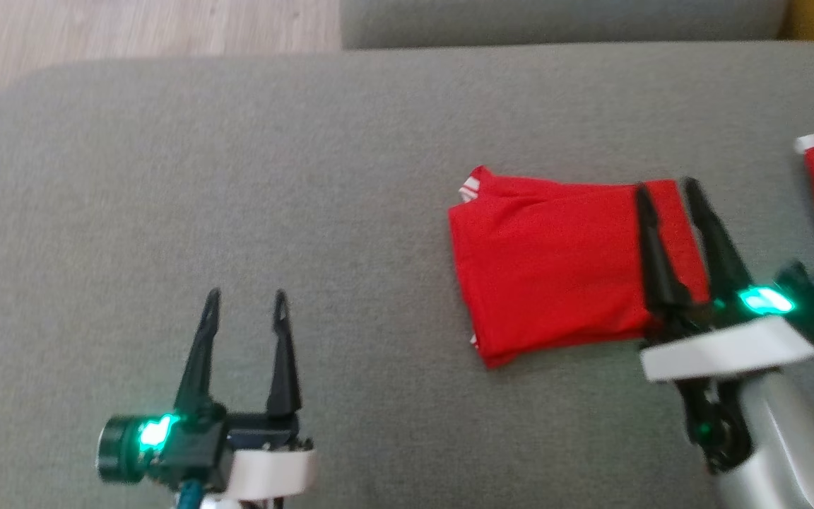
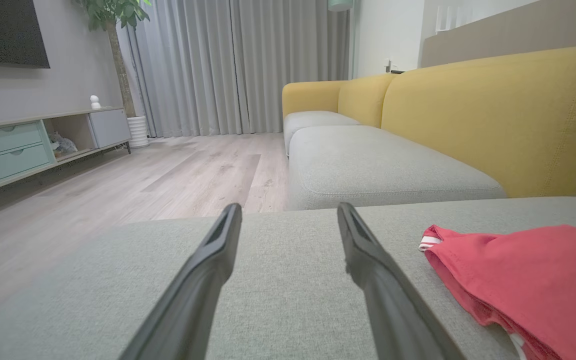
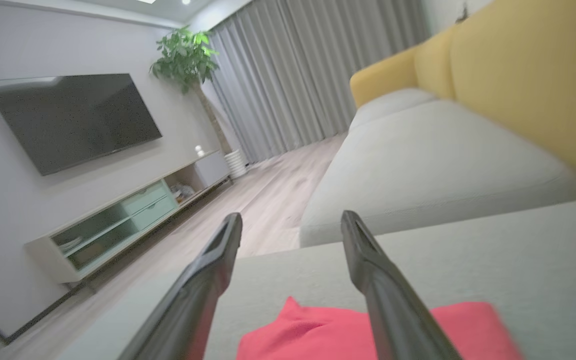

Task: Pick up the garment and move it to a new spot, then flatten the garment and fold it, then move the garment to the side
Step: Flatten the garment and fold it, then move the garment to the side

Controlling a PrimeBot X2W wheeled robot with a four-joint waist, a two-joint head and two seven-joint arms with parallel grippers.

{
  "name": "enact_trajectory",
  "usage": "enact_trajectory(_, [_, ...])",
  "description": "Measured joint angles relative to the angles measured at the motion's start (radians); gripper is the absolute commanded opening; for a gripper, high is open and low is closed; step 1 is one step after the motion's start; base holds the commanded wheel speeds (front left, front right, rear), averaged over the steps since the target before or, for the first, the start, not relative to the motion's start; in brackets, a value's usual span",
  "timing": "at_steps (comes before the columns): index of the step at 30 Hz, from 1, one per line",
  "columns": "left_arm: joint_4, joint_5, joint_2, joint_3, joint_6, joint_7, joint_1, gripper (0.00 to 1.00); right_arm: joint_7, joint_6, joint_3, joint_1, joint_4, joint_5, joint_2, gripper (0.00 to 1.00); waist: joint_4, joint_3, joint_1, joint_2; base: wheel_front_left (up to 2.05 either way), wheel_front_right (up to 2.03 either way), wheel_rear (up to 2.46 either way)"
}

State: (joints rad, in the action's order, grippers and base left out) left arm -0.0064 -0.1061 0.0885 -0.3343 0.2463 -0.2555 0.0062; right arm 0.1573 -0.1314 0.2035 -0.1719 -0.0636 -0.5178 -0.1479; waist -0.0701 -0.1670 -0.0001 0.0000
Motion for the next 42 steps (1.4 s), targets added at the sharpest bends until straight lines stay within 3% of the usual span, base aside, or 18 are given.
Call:
enact_trajectory(6, [0.009,-0.049,-0.01,0.052,-0.008,0.0,0.069,1.0,0.093,0.0,-0.026,0.074,-0.073,0.07,-0.057,1.0,0.039,0.068,0.0,0.0,0.0,0.0,0.0])
enact_trajectory(10, [0.03,-0.054,-0.015,0.08,-0.011,0.0,0.125,1.0,0.094,0.0,-0.025,0.134,-0.074,0.133,-0.057,1.0,0.06,0.119,-0.0001,0.0,0.0,0.0,0.0])
enact_trajectory(18, [0.06,-0.054,-0.018,0.114,-0.056,0.0,0.219,1.0,0.094,0.0,-0.007,0.272,-0.121,0.232,-0.024,1.0,0.085,0.197,-0.0002,0.0,0.0,0.0,0.0])
enact_trajectory(42, [0.089,-0.042,-0.028,0.145,-0.097,0.0,0.252,1.0,0.094,0.0,0.015,0.29,-0.177,0.285,0.005,1.0,0.097,0.235,0.0001,0.0,0.0,0.0,0.0])
